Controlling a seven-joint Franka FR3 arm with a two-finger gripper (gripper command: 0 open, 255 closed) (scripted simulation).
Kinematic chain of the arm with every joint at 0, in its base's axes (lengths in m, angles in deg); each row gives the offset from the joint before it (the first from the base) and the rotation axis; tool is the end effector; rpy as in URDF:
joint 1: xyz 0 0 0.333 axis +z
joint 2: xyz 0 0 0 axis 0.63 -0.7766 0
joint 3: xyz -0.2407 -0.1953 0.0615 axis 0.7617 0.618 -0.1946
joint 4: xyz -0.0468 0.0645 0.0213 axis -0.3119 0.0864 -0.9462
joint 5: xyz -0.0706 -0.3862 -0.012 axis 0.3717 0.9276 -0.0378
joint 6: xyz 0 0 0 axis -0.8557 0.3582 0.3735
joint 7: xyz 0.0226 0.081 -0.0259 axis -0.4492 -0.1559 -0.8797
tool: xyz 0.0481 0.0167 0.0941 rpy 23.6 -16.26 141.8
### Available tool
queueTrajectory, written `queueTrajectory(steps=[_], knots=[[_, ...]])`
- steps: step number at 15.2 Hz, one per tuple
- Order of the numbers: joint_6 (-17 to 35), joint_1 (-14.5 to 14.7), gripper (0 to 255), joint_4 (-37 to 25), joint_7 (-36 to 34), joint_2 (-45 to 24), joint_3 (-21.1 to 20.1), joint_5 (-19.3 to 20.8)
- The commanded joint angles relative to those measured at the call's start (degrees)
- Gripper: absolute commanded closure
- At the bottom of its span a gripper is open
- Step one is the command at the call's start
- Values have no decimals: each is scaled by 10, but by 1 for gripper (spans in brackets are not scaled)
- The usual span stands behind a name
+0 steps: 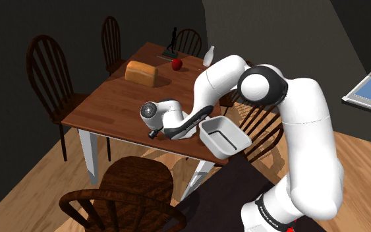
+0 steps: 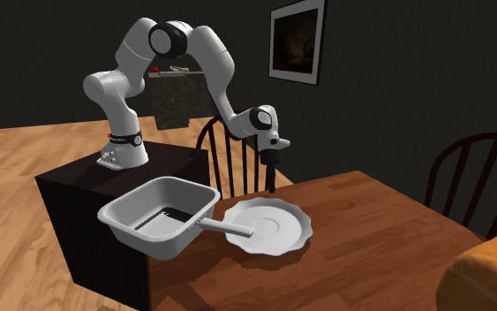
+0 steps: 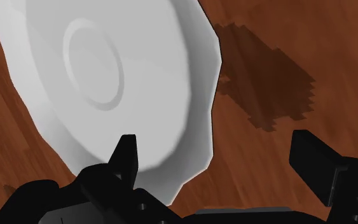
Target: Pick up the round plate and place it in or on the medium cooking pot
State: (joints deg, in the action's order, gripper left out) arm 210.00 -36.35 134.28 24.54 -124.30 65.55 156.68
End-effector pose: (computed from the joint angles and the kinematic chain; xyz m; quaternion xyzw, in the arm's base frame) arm 0.6068 0.1158 0.0898 0.9408 0.1420 0.0896 0.2943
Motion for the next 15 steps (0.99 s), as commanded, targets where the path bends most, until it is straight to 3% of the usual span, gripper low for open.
queueTrajectory(steps=[1, 9, 10, 15], knots=[[6, -2, 0, -11, -1, -14, 5, 6], [7, -2, 0, -14, -1, -18, 6, 7], [7, -2, 255, -14, -1, -18, 6, 7], [7, -2, 255, -14, -1, -18, 6, 7]])
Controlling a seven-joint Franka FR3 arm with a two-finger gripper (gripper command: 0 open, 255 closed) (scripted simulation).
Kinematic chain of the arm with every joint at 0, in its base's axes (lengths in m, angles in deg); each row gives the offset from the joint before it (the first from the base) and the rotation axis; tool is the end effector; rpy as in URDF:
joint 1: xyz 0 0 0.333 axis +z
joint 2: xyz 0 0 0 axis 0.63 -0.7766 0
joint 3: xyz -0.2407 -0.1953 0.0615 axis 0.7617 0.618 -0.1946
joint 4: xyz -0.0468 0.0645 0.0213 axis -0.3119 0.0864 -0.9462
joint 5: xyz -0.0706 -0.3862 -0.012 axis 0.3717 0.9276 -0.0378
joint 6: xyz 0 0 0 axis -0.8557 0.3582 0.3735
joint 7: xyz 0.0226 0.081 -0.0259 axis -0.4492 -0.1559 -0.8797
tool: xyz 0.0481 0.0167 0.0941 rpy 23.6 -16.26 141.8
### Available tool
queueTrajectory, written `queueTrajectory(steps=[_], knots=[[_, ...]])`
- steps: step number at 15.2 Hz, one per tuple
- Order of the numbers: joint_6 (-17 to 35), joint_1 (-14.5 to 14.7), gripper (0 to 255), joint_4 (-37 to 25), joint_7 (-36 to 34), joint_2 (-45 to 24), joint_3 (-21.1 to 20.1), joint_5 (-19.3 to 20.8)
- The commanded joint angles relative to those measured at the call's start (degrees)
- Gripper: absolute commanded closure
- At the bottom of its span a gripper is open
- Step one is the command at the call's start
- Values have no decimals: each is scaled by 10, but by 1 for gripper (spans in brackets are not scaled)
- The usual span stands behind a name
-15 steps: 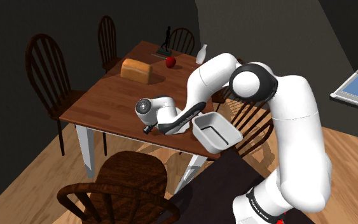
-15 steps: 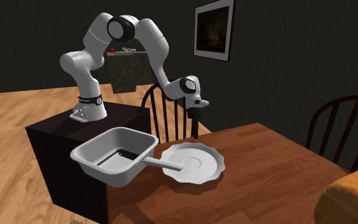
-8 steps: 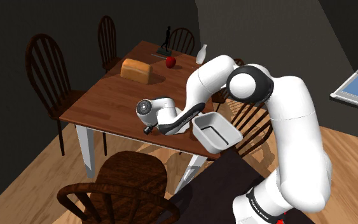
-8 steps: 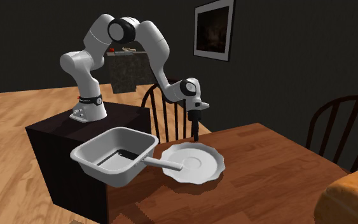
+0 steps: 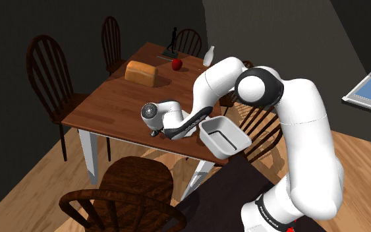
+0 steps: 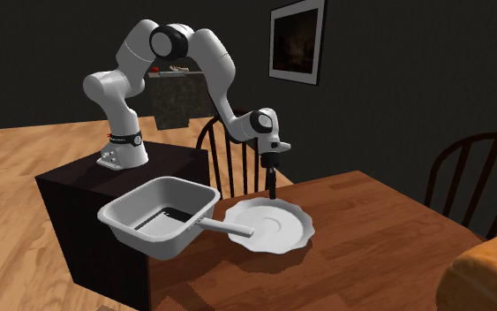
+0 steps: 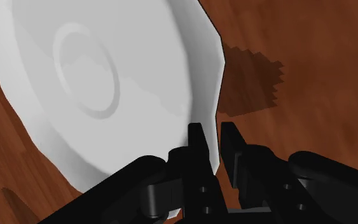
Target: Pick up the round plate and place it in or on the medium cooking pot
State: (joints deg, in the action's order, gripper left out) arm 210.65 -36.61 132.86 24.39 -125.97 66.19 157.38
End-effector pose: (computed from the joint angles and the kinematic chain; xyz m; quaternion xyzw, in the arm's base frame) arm 0.6115 0.1081 0.0799 0.9407 0.1410 0.0902 0.2951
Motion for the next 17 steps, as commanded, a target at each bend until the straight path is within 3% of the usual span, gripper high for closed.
queueTrajectory(steps=[1, 17], knots=[[1, 0, 255, 0, 0, -1, 0, 0], [-25, -17, 255, 46, 53, 88, -24, -44]])
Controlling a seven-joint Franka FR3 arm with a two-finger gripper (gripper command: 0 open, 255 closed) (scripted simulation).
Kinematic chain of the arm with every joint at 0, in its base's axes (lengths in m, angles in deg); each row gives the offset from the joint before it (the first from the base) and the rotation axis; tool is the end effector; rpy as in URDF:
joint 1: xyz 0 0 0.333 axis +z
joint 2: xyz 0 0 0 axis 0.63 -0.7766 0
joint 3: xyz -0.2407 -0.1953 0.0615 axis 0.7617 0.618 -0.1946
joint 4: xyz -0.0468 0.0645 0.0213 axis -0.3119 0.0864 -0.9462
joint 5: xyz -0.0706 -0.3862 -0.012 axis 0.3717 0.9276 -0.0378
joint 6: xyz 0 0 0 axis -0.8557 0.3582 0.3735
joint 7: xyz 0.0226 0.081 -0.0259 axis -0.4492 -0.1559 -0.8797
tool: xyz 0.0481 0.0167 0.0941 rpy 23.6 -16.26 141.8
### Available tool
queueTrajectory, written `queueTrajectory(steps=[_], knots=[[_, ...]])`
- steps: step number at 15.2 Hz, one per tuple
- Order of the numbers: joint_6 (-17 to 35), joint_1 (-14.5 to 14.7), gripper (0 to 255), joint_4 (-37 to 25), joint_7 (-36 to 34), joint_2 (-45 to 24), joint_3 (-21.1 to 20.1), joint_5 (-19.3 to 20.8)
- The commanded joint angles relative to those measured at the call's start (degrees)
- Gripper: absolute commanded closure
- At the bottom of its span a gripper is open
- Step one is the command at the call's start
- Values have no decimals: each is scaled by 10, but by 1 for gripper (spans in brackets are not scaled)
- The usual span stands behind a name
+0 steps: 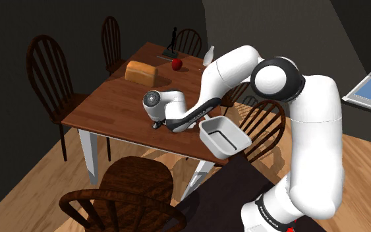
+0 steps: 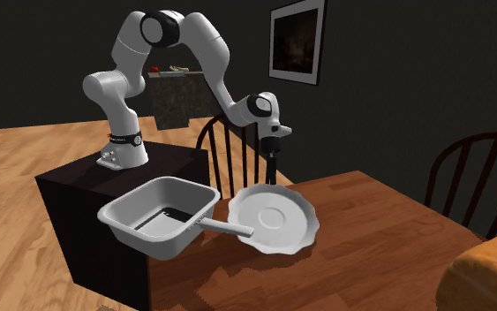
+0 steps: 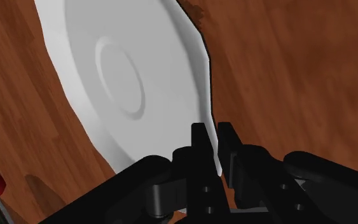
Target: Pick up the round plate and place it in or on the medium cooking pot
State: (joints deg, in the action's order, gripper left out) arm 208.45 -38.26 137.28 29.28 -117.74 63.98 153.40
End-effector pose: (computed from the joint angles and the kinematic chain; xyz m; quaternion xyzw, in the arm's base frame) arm 0.6106 0.1080 0.1424 0.9408 0.1419 0.0897 0.2945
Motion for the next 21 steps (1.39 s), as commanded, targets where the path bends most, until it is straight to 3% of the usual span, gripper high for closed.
queueTrajectory(steps=[1, 21], knots=[[-5, -2, 255, 5, 9, 12, -4, -8], [-56, -27, 255, 36, 107, 132, -41, -91]])
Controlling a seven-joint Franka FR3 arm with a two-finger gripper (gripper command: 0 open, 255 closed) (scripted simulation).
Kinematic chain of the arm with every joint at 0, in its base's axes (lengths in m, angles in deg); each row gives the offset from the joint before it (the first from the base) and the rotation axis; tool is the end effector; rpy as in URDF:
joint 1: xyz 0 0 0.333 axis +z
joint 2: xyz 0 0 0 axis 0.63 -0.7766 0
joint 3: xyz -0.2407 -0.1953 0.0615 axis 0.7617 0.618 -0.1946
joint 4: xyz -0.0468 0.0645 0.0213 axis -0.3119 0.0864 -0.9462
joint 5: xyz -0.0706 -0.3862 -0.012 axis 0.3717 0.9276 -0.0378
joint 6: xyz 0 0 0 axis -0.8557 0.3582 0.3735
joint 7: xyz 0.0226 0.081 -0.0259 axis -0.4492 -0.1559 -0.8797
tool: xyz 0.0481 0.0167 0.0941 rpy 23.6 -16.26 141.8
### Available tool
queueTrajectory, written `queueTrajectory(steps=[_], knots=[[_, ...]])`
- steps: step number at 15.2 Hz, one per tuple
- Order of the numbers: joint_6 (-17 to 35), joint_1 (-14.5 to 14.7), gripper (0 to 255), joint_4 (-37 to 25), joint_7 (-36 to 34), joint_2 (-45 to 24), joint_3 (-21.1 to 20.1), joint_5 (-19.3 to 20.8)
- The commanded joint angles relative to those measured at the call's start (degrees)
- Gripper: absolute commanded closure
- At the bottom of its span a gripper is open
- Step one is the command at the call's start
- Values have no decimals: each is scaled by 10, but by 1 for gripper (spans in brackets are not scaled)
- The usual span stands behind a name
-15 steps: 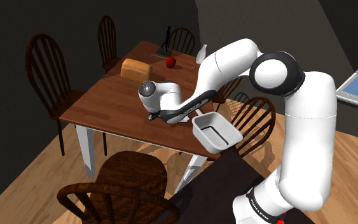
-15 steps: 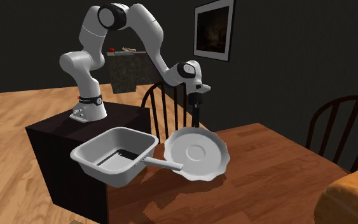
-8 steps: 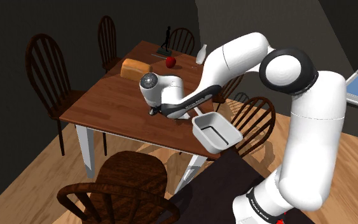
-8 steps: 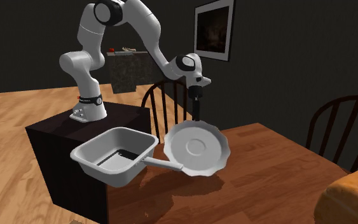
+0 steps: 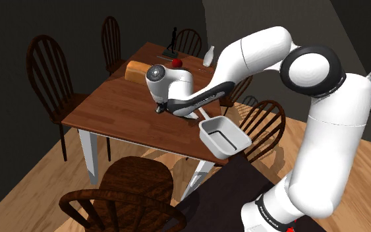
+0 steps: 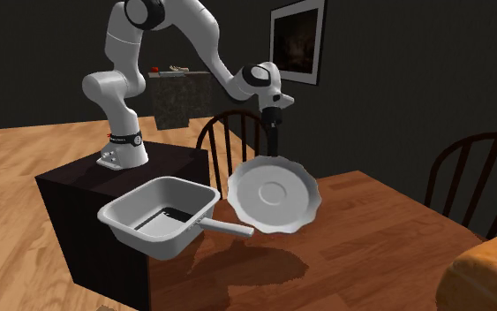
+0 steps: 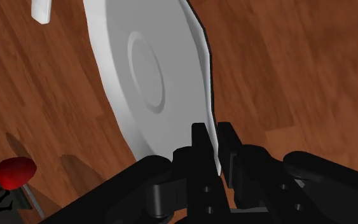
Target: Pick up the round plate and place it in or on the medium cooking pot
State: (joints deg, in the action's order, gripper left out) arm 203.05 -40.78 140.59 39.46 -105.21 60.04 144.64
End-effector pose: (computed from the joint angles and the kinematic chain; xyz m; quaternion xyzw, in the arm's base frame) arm 0.6116 0.1097 0.2531 0.9408 0.1419 0.0897 0.2943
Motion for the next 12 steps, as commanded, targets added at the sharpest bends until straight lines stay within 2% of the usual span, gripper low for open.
queueTrajectory(steps=[1, 4, 12], knots=[[-5, -3, 255, 3, 10, 12, -3, -8], [-13, -6, 255, 3, 24, 26, -7, -20], [77, -60, 255, 202, 19, 174, 13, 1]])
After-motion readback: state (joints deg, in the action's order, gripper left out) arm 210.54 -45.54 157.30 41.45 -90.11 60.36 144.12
